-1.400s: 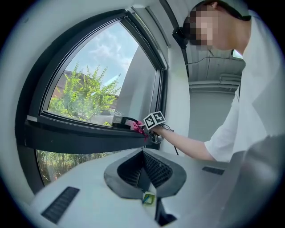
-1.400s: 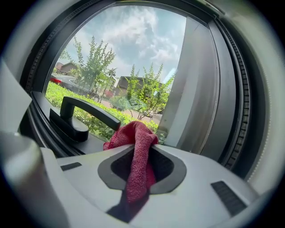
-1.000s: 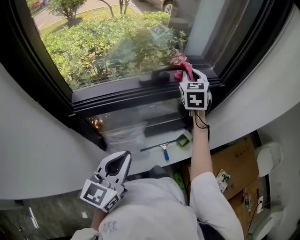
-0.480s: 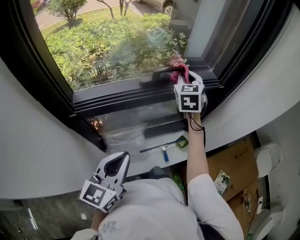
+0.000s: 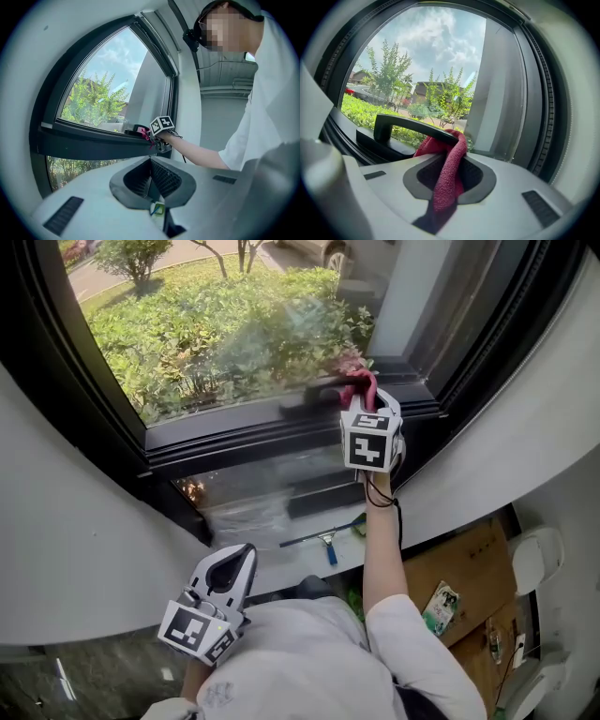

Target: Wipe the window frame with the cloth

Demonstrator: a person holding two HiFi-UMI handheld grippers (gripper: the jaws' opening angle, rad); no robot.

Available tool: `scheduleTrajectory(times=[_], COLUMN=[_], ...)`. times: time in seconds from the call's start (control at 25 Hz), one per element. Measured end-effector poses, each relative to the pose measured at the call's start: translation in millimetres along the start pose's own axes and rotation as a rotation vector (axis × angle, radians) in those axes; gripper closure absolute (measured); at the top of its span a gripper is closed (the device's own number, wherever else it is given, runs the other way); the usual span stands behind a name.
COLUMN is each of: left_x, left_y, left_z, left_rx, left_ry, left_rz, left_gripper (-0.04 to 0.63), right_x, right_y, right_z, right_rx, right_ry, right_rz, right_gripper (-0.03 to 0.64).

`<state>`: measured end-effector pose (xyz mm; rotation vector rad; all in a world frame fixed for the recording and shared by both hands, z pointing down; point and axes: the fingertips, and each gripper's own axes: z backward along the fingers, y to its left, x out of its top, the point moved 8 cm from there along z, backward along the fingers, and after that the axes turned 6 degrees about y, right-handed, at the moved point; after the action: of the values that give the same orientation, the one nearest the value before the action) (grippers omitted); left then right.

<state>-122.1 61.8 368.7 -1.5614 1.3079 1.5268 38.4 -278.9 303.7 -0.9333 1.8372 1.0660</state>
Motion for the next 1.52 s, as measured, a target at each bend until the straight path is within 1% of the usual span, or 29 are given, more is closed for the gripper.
scheduleTrajectory(times=[0.24,0.48,0.84,1.08,1.24,1.36,1.52], left_x=[2.6,5.2,9.0,15.7,14.6,13.0,15.6], left_y=[1.8,4.6,3.5,6.5,11.3,14.8,13.6], left_z=[-7.2,-12.3,-26.2,-29.9,-27.6,-30.5,-36.0], left_rx=[-0.003,0.011,0.005,0.05,0.098,0.116,0.122], left_ry=[-0.003,-0.002,-0.006,-0.034,-0.047,-0.034,-0.029], left_rz=[-0.003,-0.005,-0.012,-0.007,0.014,0.018,0.023], left_gripper=[0.586,0.586,0.586,0.586,0.586,0.586,0.586], right_x=[0.6,0.2,-1.1,-4.0,-8.7,-8.7,-9.2], right_y=[5.6,5.9,4.1,-1.5,-4.1,-4.5,-4.6], right_z=[0.5,0.8,1.5,3.0,5.4,6.0,7.7], right_rx=[-0.068,-0.081,-0.04,0.032,0.077,0.076,0.047], right_ry=[0.013,0.014,-0.019,-0.057,-0.1,-0.108,-0.12], right_rz=[-0.036,-0.038,-0.028,-0.036,-0.015,-0.005,0.013], right_gripper=[0.557,0.557,0.557,0.557,0.555,0.555,0.555])
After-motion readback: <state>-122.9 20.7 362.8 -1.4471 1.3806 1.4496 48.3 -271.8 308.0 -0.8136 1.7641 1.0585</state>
